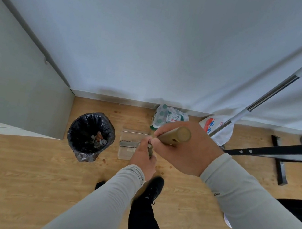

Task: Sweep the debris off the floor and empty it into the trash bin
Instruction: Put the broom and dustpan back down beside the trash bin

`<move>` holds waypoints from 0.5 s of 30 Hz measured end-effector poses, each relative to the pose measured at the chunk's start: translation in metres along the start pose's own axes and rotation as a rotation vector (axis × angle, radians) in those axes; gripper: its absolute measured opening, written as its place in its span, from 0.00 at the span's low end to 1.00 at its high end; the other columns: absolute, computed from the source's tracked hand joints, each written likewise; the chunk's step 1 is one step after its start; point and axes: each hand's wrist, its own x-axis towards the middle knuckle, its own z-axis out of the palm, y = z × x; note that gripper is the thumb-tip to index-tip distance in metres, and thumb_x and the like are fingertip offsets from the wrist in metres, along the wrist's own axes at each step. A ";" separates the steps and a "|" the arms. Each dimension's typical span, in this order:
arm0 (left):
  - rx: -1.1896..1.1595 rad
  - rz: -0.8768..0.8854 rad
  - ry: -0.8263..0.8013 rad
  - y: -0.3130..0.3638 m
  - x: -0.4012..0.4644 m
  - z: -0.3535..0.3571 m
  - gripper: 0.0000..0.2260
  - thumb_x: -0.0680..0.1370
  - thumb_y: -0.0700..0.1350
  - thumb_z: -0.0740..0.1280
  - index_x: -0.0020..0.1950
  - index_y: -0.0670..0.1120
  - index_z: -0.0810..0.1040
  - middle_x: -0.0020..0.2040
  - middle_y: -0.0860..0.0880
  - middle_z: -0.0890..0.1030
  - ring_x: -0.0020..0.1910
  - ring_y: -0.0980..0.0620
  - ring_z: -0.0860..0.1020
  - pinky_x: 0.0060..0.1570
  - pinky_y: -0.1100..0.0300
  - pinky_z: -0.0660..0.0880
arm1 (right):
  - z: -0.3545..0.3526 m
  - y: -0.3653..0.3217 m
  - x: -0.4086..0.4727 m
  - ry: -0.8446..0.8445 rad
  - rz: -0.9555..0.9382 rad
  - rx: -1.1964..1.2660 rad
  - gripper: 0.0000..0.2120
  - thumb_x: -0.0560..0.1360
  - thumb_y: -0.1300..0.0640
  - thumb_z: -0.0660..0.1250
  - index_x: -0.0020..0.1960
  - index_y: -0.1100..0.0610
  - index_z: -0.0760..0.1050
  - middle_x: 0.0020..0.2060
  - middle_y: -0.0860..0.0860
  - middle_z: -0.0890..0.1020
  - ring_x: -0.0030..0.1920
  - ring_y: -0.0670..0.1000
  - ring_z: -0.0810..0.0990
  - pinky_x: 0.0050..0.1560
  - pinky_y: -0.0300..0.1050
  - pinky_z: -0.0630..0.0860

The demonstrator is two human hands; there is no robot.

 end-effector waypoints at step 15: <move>0.243 0.041 0.090 0.006 -0.006 -0.001 0.13 0.77 0.41 0.64 0.57 0.55 0.65 0.43 0.51 0.81 0.39 0.53 0.80 0.37 0.58 0.77 | 0.005 0.001 -0.004 0.012 -0.012 -0.024 0.16 0.74 0.46 0.64 0.42 0.58 0.82 0.34 0.53 0.84 0.36 0.53 0.83 0.38 0.50 0.82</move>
